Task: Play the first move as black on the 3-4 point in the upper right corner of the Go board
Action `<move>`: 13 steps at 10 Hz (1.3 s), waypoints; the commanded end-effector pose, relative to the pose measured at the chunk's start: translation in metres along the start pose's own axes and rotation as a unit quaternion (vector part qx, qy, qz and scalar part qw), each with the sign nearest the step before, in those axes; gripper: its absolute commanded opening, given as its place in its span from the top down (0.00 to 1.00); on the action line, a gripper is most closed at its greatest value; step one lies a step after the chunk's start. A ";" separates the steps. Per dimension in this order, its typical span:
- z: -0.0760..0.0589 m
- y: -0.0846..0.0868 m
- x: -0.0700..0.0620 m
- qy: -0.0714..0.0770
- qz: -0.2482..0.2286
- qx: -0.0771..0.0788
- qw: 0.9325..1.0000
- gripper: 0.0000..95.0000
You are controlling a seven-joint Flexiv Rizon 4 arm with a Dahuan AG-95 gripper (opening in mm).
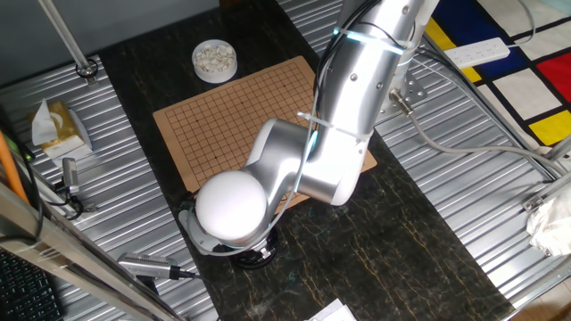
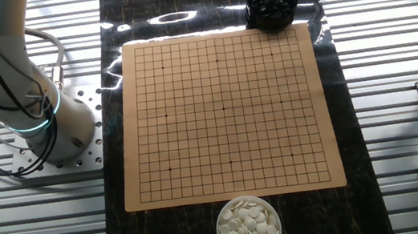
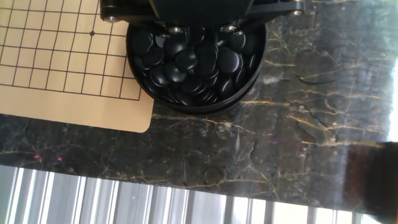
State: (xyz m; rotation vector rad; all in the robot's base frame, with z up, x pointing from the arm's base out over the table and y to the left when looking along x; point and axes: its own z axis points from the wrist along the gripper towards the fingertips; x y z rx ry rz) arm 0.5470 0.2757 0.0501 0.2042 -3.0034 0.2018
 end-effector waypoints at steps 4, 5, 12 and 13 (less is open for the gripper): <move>0.000 0.000 0.000 0.000 0.002 0.001 1.000 0.80; 0.000 0.000 0.000 0.000 0.003 0.001 1.000 0.80; 0.000 0.000 0.001 0.001 0.007 0.004 1.000 1.00; 0.000 0.000 0.001 0.001 0.007 0.004 1.000 1.00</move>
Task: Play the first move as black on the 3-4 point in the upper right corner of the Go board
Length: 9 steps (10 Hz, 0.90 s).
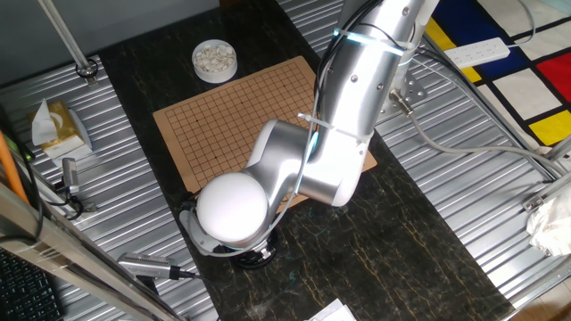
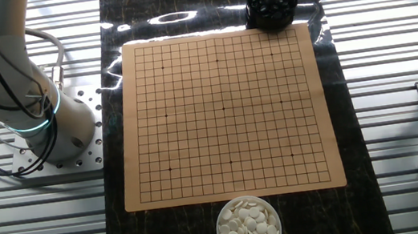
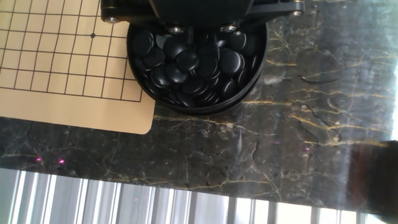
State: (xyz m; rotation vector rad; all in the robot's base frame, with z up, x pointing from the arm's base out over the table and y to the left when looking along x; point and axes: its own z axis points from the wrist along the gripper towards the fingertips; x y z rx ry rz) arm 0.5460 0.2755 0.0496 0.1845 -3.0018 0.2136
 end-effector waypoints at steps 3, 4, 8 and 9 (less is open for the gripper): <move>0.000 0.000 0.000 -0.001 0.002 0.000 1.000 1.00; 0.000 0.000 0.000 -0.001 0.003 -0.004 1.000 1.00; 0.000 0.000 0.000 0.000 0.001 -0.005 1.000 0.80; 0.000 0.000 0.000 -0.001 0.002 -0.004 1.000 0.80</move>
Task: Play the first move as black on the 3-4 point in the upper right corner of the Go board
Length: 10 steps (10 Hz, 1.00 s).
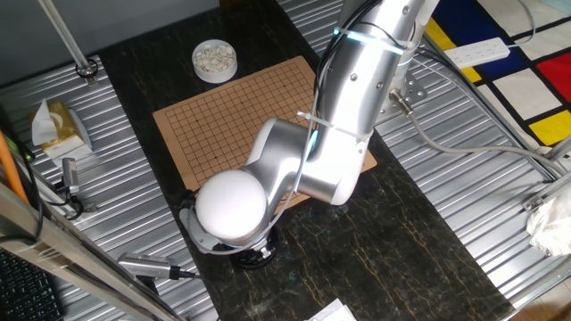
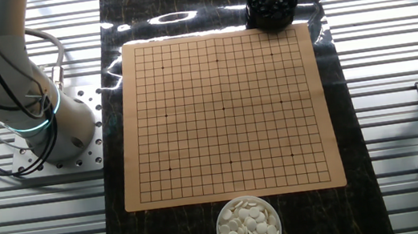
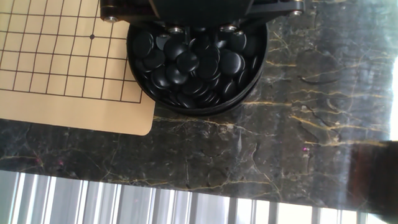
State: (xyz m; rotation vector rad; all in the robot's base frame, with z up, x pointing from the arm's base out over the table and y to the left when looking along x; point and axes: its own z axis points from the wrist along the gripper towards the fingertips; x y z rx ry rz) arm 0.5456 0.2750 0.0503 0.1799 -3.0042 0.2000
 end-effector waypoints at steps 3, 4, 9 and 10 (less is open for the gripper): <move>-0.002 0.000 0.000 -0.002 0.005 0.001 1.000 0.80; -0.003 0.000 0.000 -0.002 0.004 0.001 1.000 0.80; -0.003 -0.001 0.000 -0.004 0.005 -0.001 1.000 1.00; -0.003 -0.001 0.000 -0.005 0.005 -0.002 1.000 1.00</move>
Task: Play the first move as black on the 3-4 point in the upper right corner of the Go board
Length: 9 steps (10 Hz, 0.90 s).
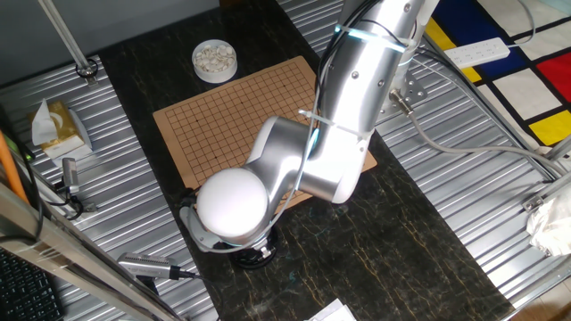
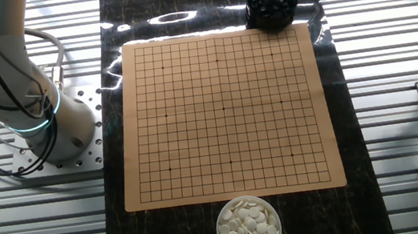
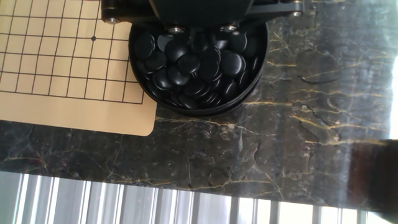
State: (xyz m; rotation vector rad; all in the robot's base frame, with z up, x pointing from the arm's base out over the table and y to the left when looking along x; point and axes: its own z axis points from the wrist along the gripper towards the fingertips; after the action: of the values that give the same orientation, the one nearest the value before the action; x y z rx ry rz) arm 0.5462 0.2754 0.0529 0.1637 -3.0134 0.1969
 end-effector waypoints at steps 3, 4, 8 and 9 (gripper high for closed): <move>0.000 0.000 0.001 -0.001 -0.003 -0.013 1.000 0.80; 0.000 0.000 0.001 -0.002 -0.005 -0.015 1.000 0.80; 0.002 0.000 0.000 -0.002 -0.002 -0.009 1.000 0.80; 0.002 0.000 0.000 -0.002 -0.003 -0.009 1.000 0.80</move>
State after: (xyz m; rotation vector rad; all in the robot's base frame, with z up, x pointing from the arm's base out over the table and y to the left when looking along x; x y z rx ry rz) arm 0.5466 0.2753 0.0508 0.1730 -3.0152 0.1708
